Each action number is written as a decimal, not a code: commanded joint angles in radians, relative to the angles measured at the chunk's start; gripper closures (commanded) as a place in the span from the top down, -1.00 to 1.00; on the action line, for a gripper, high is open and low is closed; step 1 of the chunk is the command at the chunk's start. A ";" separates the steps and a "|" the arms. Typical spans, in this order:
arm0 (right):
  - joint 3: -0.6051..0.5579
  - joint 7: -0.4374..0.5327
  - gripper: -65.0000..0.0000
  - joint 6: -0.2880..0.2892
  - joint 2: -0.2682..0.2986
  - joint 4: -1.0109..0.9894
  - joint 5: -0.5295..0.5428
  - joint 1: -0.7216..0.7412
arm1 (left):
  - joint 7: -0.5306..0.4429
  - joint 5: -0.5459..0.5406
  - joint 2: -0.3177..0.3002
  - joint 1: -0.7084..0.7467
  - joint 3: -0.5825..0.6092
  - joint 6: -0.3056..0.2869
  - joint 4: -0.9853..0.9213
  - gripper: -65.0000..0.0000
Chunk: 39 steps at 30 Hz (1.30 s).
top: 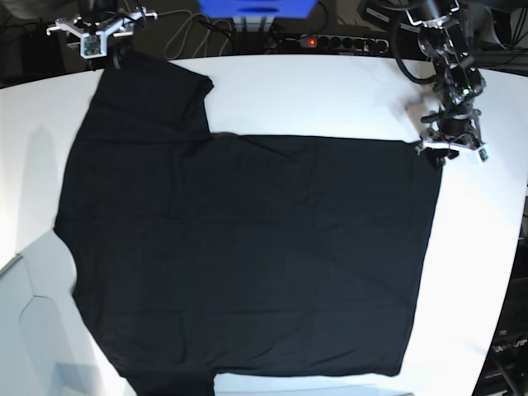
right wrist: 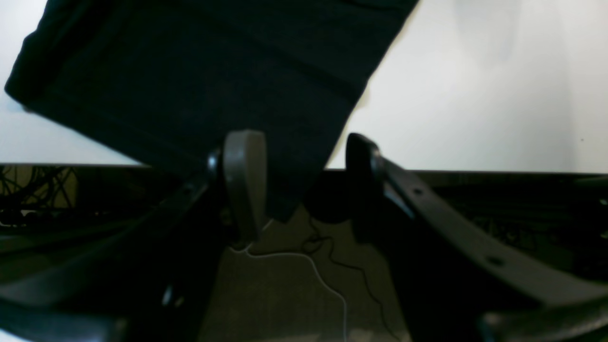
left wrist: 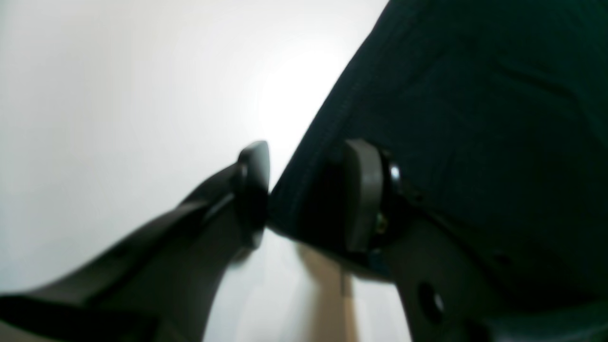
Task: Fold the T-shirt properly
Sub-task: 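Move both grippers down to the shirt's shoulder corners by the collar, then close both grippers on the shoulder corners of the black shirt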
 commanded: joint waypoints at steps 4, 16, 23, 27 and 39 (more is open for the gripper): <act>0.008 0.022 -0.13 0.003 0.004 0.013 -0.001 -0.018 | 0.023 -0.001 -0.007 0.044 0.003 -0.006 0.015 -0.24; 0.003 -0.043 -0.13 0.003 0.004 0.013 -0.001 0.025 | 0.023 -0.001 -0.009 0.073 0.003 -0.007 0.015 -0.25; 0.009 -0.056 -0.13 0.003 0.004 0.014 -0.001 0.043 | 0.026 -0.001 -0.015 0.072 0.004 -0.007 0.015 -0.77; 0.009 -0.065 -0.13 0.003 0.004 0.013 -0.001 0.068 | 0.026 -0.001 -0.016 0.070 0.004 -0.007 0.017 -0.99; 0.014 -0.106 0.15 0.003 0.009 0.011 -0.001 0.125 | 0.026 -0.001 -0.016 0.106 0.003 -0.007 0.110 -1.00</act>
